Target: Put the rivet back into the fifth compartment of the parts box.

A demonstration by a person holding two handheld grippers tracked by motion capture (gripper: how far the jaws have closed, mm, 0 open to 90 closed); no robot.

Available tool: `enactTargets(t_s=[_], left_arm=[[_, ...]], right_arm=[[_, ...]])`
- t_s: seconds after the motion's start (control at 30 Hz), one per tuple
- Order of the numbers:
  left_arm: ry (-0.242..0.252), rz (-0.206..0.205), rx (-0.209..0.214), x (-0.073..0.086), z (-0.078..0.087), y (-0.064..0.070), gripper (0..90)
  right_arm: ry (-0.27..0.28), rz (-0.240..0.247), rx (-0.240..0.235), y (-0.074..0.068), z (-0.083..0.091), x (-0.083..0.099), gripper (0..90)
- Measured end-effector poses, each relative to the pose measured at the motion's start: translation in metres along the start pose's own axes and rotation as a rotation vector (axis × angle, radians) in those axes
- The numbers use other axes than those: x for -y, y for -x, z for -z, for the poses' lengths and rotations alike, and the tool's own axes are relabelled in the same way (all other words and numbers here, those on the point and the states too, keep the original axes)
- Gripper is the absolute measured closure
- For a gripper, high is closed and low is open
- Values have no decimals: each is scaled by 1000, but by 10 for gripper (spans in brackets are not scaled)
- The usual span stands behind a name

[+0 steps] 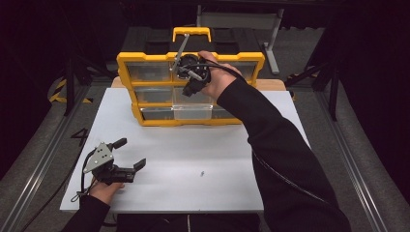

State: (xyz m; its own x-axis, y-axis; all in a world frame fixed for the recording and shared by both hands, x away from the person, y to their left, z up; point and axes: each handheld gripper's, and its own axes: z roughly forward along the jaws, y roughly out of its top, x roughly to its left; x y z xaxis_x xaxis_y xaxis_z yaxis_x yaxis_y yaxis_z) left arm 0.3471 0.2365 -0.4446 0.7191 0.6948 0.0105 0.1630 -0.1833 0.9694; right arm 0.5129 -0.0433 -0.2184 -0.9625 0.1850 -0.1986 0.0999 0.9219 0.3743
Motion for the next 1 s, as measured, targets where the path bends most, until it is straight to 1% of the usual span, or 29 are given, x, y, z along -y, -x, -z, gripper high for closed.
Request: enactTargets(t_s=[0.2, 0.23, 0.27, 0.37, 0.4, 0.43, 0.5, 0.53, 0.63, 0.7, 0.73, 0.77, 1.0], left_arm=[[-1, -2, 0, 0, 0, 0, 3], [-1, -2, 0, 0, 0, 0, 3], [-1, -1, 2, 0, 0, 0, 3], [-2, -1, 3, 0, 0, 0, 4], [-2, -1, 3, 0, 0, 0, 3], [-2, -2, 1, 0, 0, 0, 3], [-1, -2, 0, 0, 0, 0, 3], [0, -2, 0, 0, 0, 0, 4], [0, -1, 1, 0, 0, 0, 3], [0, -3, 1, 0, 0, 0, 3], [0, -4, 2, 0, 0, 0, 3], [0, -3, 2, 0, 0, 0, 3], [4, -3, 3, -1, 1, 0, 3]], right_arm=[[-8, 2, -20, 3, -18, 2, 819], [-8, 2, -20, 3, -18, 2, 819], [-11, -6, -20, 3, -21, 2, 819], [-25, -6, -27, 6, -30, 4, 819], [-25, -6, -27, 6, -30, 4, 819], [-37, -1, -33, 7, -37, 4, 819], [-42, -3, -36, 7, -40, 5, 819], [-57, -8, -36, 7, -43, 5, 819], [-76, -1, -39, 9, -51, 6, 819], [-80, 5, -43, 11, -55, 7, 819], [-95, -10, -44, 11, -56, 7, 819], [-96, -16, -46, 11, -57, 7, 819], [-114, -10, -62, 13, -63, 8, 819]])
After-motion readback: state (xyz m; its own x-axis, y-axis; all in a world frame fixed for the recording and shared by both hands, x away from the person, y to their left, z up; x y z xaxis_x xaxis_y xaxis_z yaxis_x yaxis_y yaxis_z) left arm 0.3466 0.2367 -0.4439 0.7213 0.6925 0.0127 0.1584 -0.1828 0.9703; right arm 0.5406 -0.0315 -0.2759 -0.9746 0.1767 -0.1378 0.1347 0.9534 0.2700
